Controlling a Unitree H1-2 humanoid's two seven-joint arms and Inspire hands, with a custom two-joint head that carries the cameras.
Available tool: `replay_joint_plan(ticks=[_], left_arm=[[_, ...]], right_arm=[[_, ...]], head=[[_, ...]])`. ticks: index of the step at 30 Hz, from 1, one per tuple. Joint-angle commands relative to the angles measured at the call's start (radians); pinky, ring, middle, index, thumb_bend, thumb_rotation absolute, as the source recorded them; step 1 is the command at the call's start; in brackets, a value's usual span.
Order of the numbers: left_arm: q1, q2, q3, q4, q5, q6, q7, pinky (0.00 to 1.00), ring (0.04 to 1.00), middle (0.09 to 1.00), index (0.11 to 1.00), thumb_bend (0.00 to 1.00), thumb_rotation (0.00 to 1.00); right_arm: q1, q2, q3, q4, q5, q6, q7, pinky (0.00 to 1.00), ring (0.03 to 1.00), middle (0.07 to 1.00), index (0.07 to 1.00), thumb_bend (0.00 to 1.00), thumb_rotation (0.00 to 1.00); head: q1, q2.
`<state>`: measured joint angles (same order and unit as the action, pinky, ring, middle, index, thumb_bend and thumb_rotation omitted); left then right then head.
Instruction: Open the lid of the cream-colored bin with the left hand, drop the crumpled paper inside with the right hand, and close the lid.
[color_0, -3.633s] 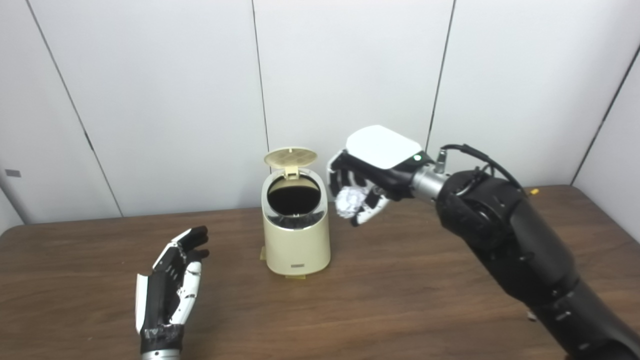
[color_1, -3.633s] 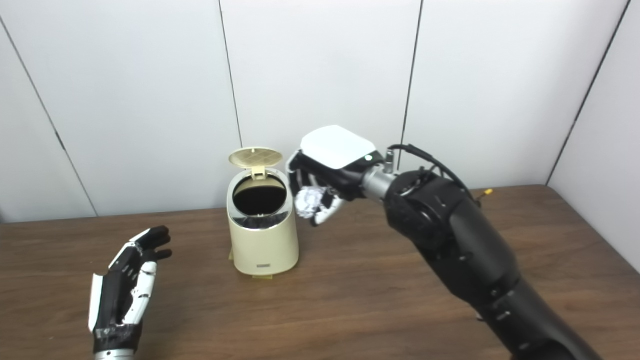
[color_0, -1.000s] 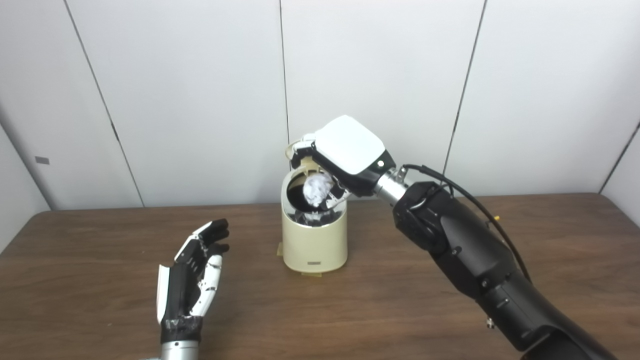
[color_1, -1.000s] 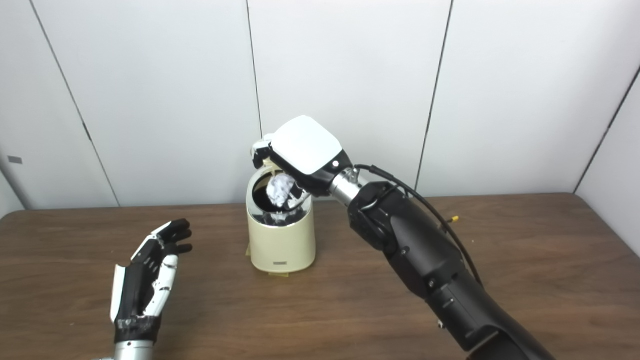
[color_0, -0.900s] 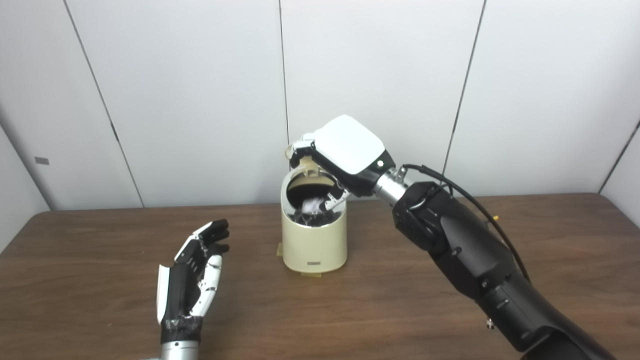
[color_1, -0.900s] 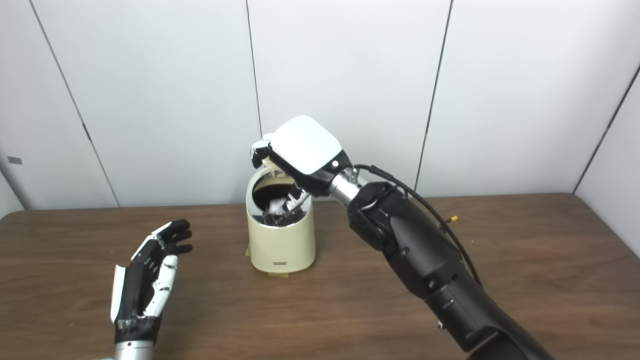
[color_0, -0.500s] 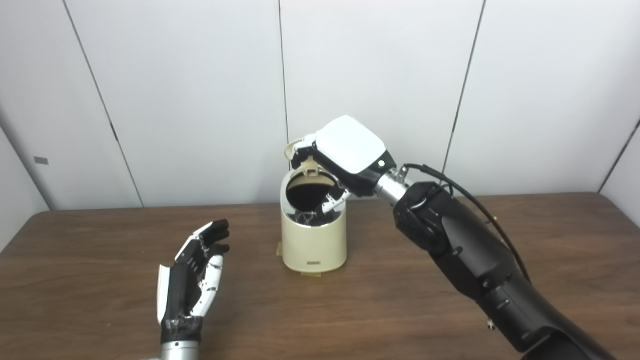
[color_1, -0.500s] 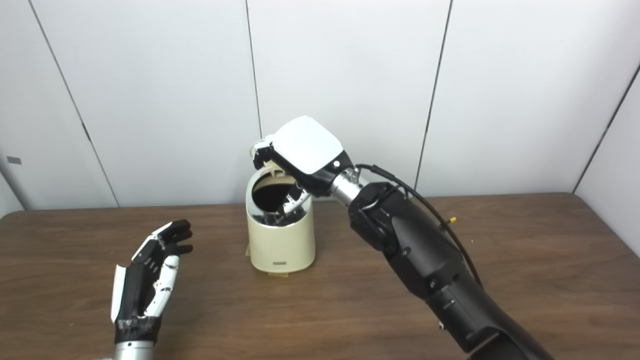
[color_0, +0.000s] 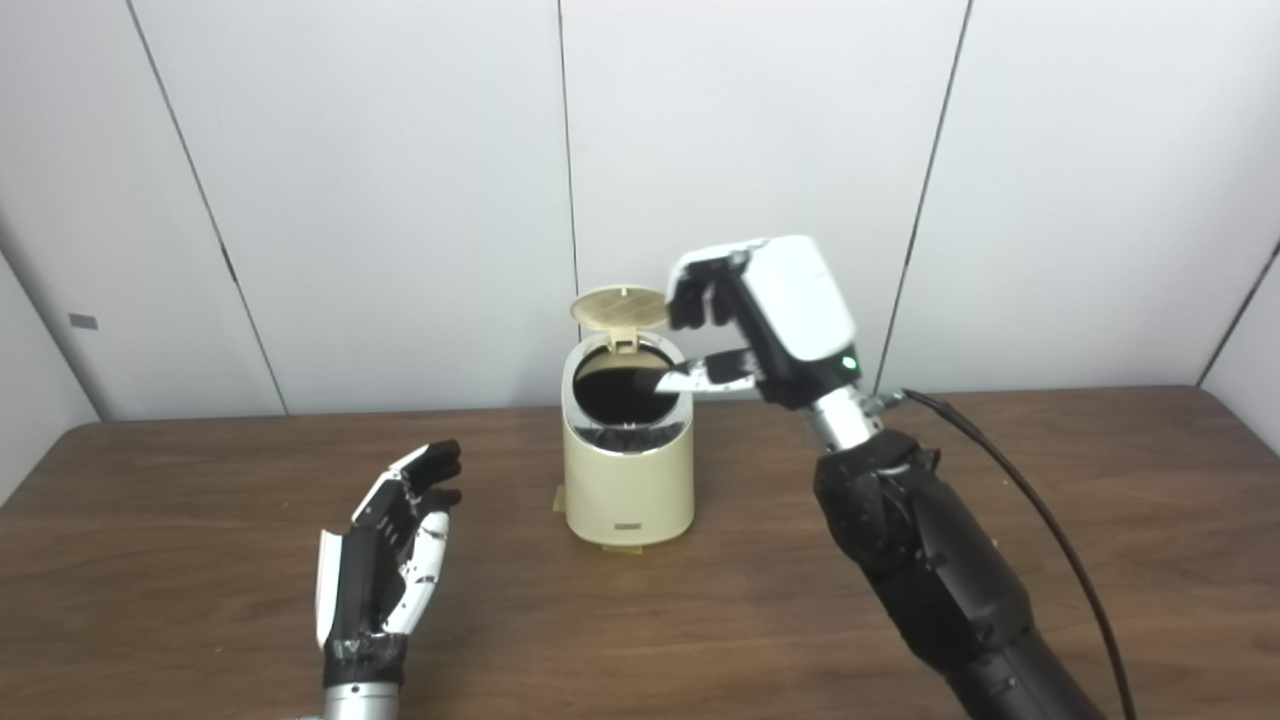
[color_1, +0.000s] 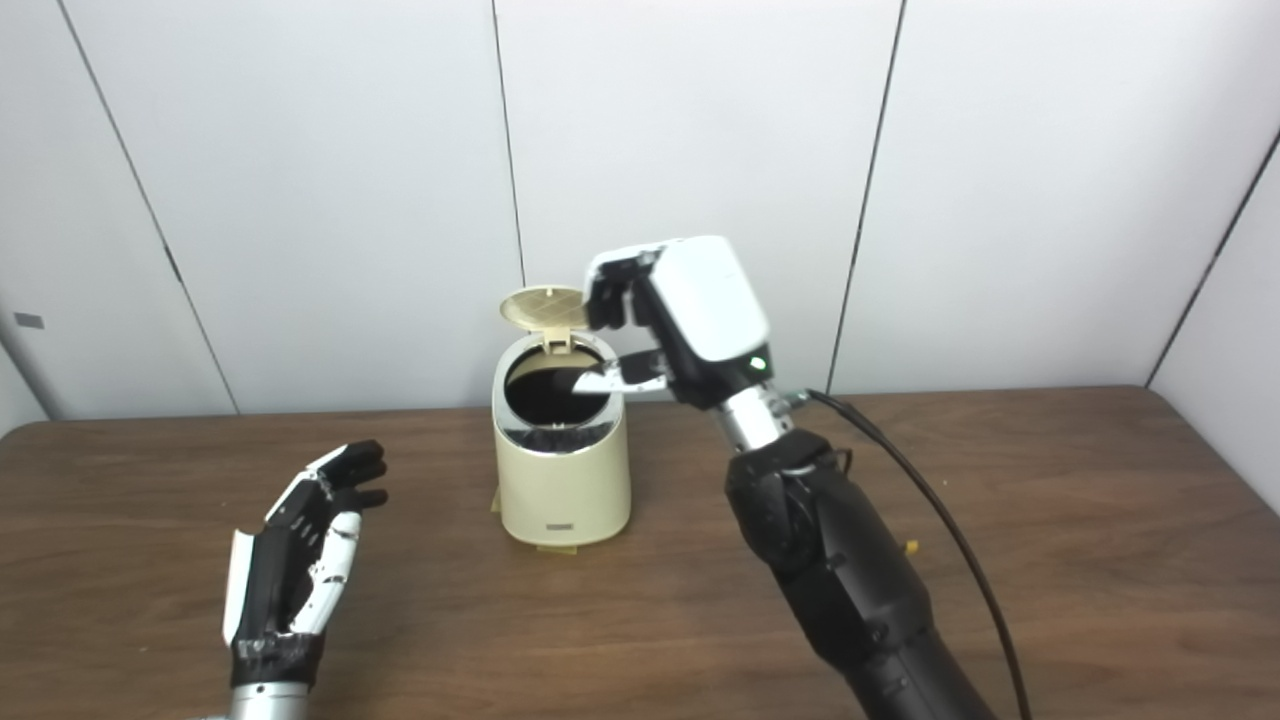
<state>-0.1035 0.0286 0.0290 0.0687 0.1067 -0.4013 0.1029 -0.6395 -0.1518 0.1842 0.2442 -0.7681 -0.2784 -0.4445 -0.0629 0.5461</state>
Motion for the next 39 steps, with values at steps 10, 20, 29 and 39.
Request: replay_joint_plan(ticks=[10,20,29,39], left_arm=[[0.071,0.013,-0.014,0.041,0.010,-0.022,-0.018,0.67,0.761,0.783,0.770,0.27,0.56],[0.075,0.015,-0.016,0.042,-0.004,-0.021,-0.034,0.68,0.767,0.787,0.771,0.28,0.56],[0.067,0.024,-0.011,0.004,0.012,0.027,-0.037,0.68,0.776,0.794,0.780,0.27,0.56],[-0.134,0.118,-0.001,-0.095,0.077,0.112,-0.076,0.76,0.831,0.834,0.818,0.33,0.71]], right_arm=[[0.203,-0.012,-0.083,-0.049,0.398,-0.121,0.150,0.48,0.593,0.693,0.725,0.56,0.50],[0.334,-0.023,-0.077,-0.110,0.517,-0.104,0.326,0.86,0.902,0.914,0.941,0.28,0.92],[0.408,-0.003,-0.089,-0.117,0.492,-0.079,0.341,0.85,0.902,0.919,0.934,0.22,0.94],[0.437,0.011,-0.097,-0.049,0.520,-0.113,0.354,0.85,0.906,0.915,0.932,0.26,0.94]], head=[[-0.009,0.003],[-0.005,0.009],[0.003,0.014],[0.038,0.008]])
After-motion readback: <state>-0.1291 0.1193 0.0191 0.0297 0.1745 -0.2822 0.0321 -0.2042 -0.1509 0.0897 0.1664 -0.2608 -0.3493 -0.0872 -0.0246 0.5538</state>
